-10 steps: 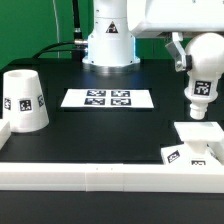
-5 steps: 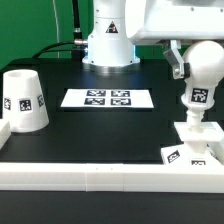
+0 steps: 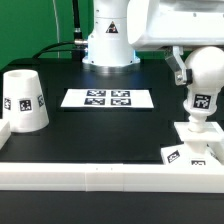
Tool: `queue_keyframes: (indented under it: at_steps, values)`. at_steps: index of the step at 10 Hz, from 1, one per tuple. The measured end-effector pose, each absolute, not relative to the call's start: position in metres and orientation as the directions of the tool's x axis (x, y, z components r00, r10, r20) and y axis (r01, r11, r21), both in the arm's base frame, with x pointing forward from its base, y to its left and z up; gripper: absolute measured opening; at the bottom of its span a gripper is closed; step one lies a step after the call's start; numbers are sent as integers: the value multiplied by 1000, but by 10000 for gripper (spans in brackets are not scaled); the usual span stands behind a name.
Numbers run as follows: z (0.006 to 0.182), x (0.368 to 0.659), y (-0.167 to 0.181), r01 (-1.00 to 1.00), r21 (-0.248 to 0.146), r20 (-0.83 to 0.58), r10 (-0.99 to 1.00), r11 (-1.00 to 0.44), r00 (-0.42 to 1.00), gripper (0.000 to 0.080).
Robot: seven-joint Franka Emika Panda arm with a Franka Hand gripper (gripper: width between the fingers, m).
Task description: Assemble lamp
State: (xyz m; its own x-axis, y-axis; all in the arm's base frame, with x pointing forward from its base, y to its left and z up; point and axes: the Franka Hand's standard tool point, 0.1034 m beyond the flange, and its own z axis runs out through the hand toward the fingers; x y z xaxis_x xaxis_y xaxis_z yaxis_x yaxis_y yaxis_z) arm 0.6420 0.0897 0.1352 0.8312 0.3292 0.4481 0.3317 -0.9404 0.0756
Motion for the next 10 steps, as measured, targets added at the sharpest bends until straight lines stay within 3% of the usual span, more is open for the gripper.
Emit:
queue_keyframes:
  at_steps: [6, 10]
  values:
    - [115, 628, 89, 330, 79, 460, 328, -941, 825, 576]
    - [115, 623, 89, 322, 95, 513, 324, -942, 795, 576]
